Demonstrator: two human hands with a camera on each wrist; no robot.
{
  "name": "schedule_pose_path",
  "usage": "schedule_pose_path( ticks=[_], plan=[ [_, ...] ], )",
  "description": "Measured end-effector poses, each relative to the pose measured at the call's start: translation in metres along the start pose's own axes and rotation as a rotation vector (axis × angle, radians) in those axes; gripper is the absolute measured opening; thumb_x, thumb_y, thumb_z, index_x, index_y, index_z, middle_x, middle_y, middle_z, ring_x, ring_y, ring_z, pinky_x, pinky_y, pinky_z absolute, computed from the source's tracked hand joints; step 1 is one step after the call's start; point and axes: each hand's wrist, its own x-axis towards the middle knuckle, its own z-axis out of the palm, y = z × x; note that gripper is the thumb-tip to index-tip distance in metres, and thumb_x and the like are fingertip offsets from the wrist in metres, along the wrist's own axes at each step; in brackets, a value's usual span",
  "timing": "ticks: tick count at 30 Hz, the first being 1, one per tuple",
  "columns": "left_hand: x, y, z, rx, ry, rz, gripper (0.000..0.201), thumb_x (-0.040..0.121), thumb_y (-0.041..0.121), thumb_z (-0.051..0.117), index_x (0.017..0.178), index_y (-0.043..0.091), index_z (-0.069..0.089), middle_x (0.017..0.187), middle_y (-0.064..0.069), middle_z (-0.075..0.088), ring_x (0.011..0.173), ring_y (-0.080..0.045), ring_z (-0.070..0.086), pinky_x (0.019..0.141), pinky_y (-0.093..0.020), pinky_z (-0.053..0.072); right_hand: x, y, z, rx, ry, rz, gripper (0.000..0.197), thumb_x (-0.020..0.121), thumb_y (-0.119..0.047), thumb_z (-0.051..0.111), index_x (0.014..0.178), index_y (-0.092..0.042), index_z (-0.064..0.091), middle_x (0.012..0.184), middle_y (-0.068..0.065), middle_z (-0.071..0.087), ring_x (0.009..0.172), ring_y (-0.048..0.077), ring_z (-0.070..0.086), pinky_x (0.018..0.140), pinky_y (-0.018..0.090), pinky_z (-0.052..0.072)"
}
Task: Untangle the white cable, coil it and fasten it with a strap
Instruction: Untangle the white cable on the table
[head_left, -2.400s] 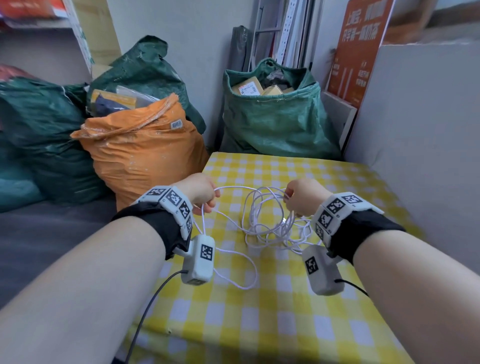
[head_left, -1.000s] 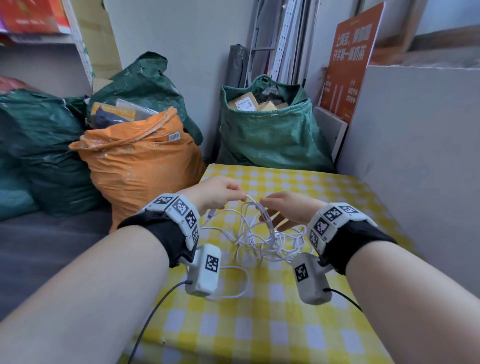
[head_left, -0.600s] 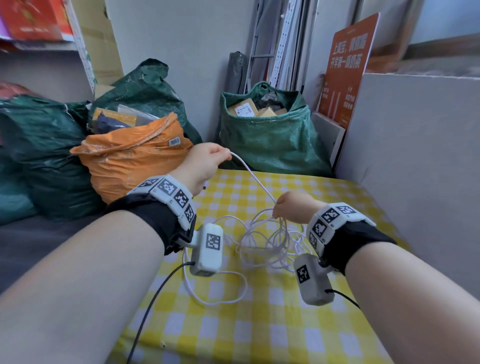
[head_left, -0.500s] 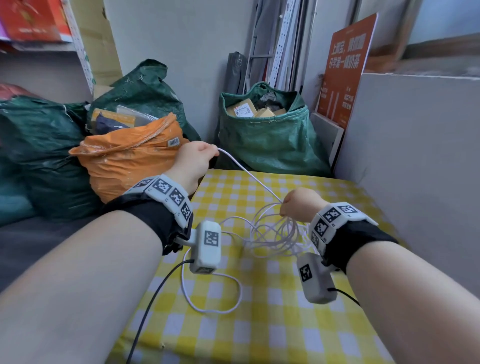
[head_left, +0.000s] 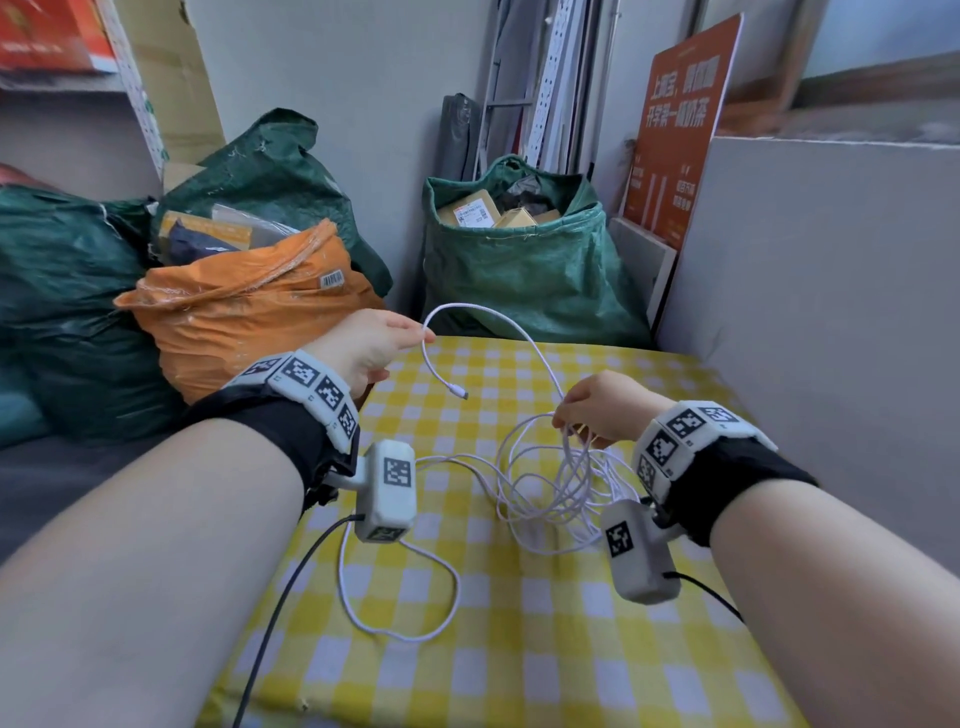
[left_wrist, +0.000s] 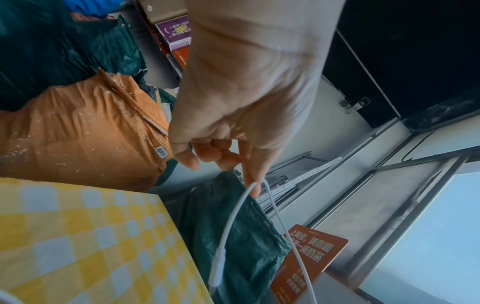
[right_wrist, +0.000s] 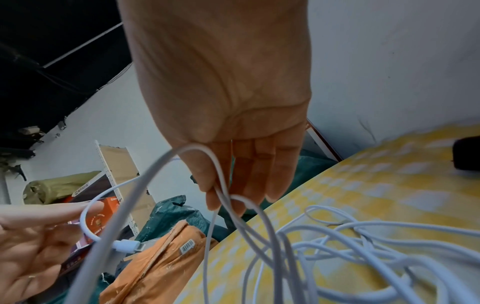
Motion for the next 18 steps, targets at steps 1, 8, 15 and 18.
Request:
schedule_pose_path(
  ticks=[1,8,15,18],
  plan=[
    [0.001,0.0,0.002,0.004,-0.002,0.002,0.021,0.096,0.019,0.053,0.081,0.021,0.067,0.08,-0.001,0.05,0.076,-0.016,0.041,0.06,-0.027,0.032,0.0,-0.001,0.0,0.015,-0.011,-0.008,0.017,0.09,-0.02,0.059,0.084,-0.009,0.071,0.069,0.0,0.061,0.061,0.015,0.055,0.059,0.026,0.052],
    [0.003,-0.002,0.006,-0.061,-0.034,-0.037,0.024,0.1,0.017,0.044,0.084,0.018,0.062,0.063,0.001,0.036,0.057,-0.013,0.032,0.054,-0.023,0.03,0.001,-0.005,0.002,0.084,-0.072,-0.049,0.022,0.094,-0.02,0.053,0.082,-0.011,0.069,0.067,-0.003,0.061,0.059,0.011,0.056,0.066,0.026,0.054],
    [0.001,-0.004,0.009,-0.312,-0.071,-0.194,0.024,0.102,0.015,0.038,0.083,0.014,0.053,0.076,-0.004,0.041,0.069,-0.021,0.052,0.052,-0.031,0.056,0.002,-0.006,0.005,0.195,-0.099,-0.053,0.023,0.094,-0.017,0.052,0.081,-0.01,0.069,0.071,-0.001,0.066,0.059,0.012,0.059,0.064,0.024,0.055],
    [-0.002,-0.004,0.012,-0.421,-0.091,-0.216,0.024,0.103,0.014,0.034,0.084,0.011,0.049,0.083,-0.009,0.046,0.066,-0.03,0.066,0.048,-0.029,0.057,0.003,-0.008,0.008,0.222,-0.099,-0.066,0.024,0.094,-0.017,0.051,0.079,-0.01,0.069,0.077,0.002,0.068,0.061,0.013,0.06,0.065,0.025,0.056]
  ],
)
